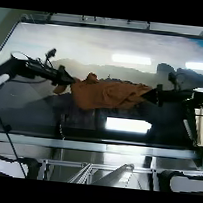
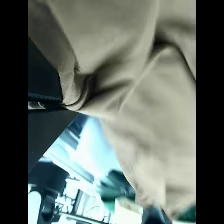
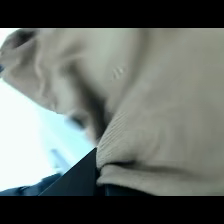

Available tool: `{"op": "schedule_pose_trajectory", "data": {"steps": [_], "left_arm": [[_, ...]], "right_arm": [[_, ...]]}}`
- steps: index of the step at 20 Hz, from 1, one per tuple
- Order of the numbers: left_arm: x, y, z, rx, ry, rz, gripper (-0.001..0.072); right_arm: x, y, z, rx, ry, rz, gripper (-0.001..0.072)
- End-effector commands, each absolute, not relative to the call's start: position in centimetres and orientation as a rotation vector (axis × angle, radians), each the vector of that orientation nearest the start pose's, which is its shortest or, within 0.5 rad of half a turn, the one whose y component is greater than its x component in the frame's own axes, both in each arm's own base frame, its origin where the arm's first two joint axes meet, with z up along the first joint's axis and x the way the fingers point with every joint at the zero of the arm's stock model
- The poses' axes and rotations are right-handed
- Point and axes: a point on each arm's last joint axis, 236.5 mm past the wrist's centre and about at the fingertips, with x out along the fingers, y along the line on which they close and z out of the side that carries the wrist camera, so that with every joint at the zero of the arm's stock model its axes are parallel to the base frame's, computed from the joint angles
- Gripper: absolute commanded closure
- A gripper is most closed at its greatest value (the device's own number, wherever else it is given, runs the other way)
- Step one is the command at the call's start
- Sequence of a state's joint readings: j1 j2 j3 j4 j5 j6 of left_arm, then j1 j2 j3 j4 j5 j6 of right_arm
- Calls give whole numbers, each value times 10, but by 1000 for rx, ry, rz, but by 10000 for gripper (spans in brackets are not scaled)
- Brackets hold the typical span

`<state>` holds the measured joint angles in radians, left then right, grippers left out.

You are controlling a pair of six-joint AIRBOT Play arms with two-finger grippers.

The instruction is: Fold the shirts.

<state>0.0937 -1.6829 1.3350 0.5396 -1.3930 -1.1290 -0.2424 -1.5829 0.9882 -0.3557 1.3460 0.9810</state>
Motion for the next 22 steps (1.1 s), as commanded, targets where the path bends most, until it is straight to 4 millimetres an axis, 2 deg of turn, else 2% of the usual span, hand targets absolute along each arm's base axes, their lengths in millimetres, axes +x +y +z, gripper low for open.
{"op": "schedule_pose_trajectory", "data": {"steps": [1,3,4,5,7,8,9,10,11,12,14,16,18,20,22], "left_arm": [[412,-152,136,-646,1099,-918,683],[389,-156,237,-599,886,-1019,683],[372,-158,286,-575,776,-1065,682],[350,-161,338,-539,647,-1112,682],[304,-161,418,-447,441,-1147,681],[282,-159,446,-390,360,-1126,681],[266,-154,466,-341,296,-1084,680],[254,-149,478,-312,261,-1040,679],[247,-143,481,-292,250,-995,679],[244,-136,479,-289,259,-957,679],[251,-124,460,-344,307,-919,678],[269,-113,417,-472,428,-925,678],[292,-109,355,-637,579,-956,677],[317,-107,267,-796,782,-923,675],[334,-111,174,-949,972,-883,675]], "right_arm": [[380,123,127,1002,928,1027,693],[365,114,232,934,660,1157,694],[349,111,286,864,521,1208,694],[329,109,331,786,400,1238,694],[279,113,411,605,191,1265,693],[254,118,440,514,118,1248,693],[238,123,457,434,72,1207,693],[228,126,470,376,38,1144,693],[229,126,473,343,30,1068,693],[237,123,472,331,37,989,693],[269,109,444,341,148,849,693],[303,107,407,366,282,819,693],[341,125,356,395,451,875,693],[383,149,292,433,630,919,693],[426,169,214,502,814,906,693]]}}
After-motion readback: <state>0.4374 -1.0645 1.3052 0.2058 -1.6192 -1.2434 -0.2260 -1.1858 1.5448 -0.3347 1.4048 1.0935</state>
